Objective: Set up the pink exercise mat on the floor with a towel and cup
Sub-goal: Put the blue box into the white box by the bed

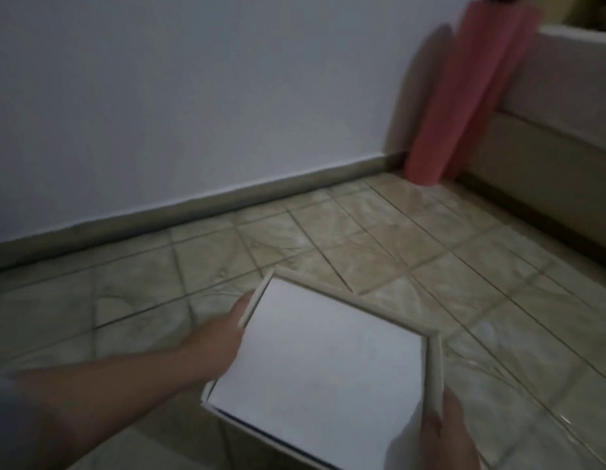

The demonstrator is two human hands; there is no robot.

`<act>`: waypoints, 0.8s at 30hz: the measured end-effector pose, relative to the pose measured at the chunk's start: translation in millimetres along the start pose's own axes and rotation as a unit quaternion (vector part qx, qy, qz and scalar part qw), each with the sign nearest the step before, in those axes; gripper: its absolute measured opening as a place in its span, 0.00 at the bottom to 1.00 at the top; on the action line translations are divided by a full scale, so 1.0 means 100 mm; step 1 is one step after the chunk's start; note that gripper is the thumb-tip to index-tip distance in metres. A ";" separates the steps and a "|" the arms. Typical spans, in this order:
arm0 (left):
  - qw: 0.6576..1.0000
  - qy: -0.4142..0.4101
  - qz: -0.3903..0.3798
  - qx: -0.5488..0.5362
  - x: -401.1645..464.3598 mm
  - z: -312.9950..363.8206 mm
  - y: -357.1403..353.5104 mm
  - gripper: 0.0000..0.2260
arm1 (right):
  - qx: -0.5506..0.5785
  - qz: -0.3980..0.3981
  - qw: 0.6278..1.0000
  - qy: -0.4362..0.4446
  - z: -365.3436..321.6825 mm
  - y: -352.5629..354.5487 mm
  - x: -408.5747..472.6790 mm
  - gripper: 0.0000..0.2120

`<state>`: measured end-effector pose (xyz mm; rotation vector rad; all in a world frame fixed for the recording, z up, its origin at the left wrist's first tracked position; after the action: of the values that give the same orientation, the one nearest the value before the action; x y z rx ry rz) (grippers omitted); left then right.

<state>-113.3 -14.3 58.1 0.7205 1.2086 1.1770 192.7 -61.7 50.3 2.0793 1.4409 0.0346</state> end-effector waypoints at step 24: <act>0.922 0.257 0.237 -0.165 0.64 -3.84 1.68 0.27 | -0.115 -0.252 0.896 0.347 -3.15 -4.30 0.55 0.09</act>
<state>-533.1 35.6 91.9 0.4645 1.2403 2.0139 -257.0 228.4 82.4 1.4913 2.2313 0.7639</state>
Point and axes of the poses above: each hand's wrist, its own x-axis towards the middle knuckle, its own y-axis out of the back of the hand, z = x × y, the point moved 1 cm from there along x, towards the middle knuckle, and after that the axes turned 12 degrees about x, right-handed, at the moved point
